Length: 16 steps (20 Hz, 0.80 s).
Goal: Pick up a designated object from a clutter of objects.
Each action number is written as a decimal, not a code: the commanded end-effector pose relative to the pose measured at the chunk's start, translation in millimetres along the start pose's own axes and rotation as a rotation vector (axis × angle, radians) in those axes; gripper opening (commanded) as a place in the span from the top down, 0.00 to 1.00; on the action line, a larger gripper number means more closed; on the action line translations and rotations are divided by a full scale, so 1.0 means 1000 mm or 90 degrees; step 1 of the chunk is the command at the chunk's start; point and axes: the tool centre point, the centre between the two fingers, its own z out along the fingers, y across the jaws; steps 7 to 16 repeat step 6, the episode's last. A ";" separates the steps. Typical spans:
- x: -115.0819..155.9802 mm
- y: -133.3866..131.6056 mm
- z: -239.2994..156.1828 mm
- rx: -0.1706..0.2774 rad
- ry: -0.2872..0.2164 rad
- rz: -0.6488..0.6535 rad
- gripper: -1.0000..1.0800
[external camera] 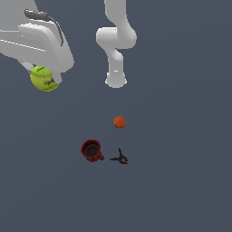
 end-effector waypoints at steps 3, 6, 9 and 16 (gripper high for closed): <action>0.003 0.005 -0.009 0.000 0.000 -0.001 1.00; 0.003 0.006 -0.011 0.000 0.000 -0.001 1.00; 0.003 0.006 -0.011 0.000 0.000 -0.001 1.00; 0.003 0.006 -0.011 0.000 0.000 -0.001 1.00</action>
